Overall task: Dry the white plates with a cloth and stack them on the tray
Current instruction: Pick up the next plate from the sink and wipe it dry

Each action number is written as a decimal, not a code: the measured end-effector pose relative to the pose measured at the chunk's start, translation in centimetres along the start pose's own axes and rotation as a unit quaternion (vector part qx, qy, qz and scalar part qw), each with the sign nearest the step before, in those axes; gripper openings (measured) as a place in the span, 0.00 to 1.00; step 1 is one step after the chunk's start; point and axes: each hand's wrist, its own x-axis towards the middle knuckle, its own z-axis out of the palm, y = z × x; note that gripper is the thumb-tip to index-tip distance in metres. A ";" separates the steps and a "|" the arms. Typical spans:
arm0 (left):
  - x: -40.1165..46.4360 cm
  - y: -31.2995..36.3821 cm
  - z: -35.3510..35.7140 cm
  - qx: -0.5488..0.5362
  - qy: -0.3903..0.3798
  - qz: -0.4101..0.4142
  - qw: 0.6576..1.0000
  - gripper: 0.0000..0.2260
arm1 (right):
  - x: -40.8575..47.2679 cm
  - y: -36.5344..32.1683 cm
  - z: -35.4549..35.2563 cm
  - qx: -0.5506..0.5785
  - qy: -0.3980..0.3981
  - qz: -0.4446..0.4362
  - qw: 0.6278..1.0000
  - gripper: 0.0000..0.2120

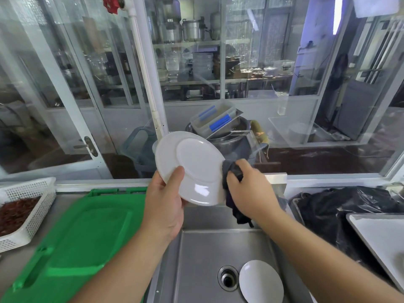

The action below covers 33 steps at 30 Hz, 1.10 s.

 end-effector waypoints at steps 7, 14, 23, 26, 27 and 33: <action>0.8 -0.8 -0.3 0.046 0.011 0.028 0.999 0.16 | -5.3 -2.7 0.9 -0.025 0.005 -0.134 0.991 0.08; -0.8 -1.8 -1.0 0.105 -0.072 0.015 0.992 0.17 | -0.8 -5.7 -2.0 -0.061 -0.009 -0.267 0.962 0.14; -0.4 -0.8 -1.4 0.100 -0.074 0.070 0.990 0.12 | 2.4 -3.5 -1.5 -0.058 0.025 -0.172 0.983 0.14; 0.1 -0.5 -1.7 0.108 -0.050 0.079 0.990 0.10 | 0.7 -2.4 -0.4 -0.050 0.018 -0.151 0.987 0.13; 0.3 -0.5 -1.8 0.111 -0.047 0.075 0.990 0.10 | 0.1 -2.3 -0.2 -0.046 0.019 -0.153 0.987 0.14; -0.1 -1.7 -2.0 0.135 -0.069 0.043 0.988 0.15 | -0.6 -3.4 -0.3 0.012 -0.013 -0.238 0.971 0.16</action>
